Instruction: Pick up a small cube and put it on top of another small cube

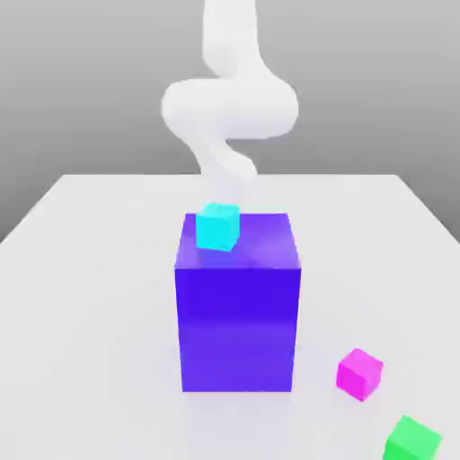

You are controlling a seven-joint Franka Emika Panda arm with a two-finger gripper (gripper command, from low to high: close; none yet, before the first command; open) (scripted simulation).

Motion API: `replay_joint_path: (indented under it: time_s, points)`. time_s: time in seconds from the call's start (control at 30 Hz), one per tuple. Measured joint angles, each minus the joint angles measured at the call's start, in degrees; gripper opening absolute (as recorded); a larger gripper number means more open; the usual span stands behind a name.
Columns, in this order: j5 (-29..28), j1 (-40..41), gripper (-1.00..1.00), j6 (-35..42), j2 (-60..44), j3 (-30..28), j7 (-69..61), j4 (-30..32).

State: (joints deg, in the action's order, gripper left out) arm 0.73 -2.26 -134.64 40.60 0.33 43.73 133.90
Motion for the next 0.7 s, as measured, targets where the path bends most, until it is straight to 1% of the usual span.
replay_joint_path:
  time_s: [0.23,0.43,0.57,0.7]
  points:
    - [1.96,-5.84,0.0,-8.11,-14.88,2.0,-5.91,6.02]
    - [2.47,-10.13,0.0,-14.91,-27.32,4.62,-10.04,11.06]
    - [1.46,-12.53,0.0,-19.47,-35.64,6.8,-11.82,14.43]
    - [-1.69,-15.88,0.0,-24.02,-44.01,7.85,-12.08,17.79]
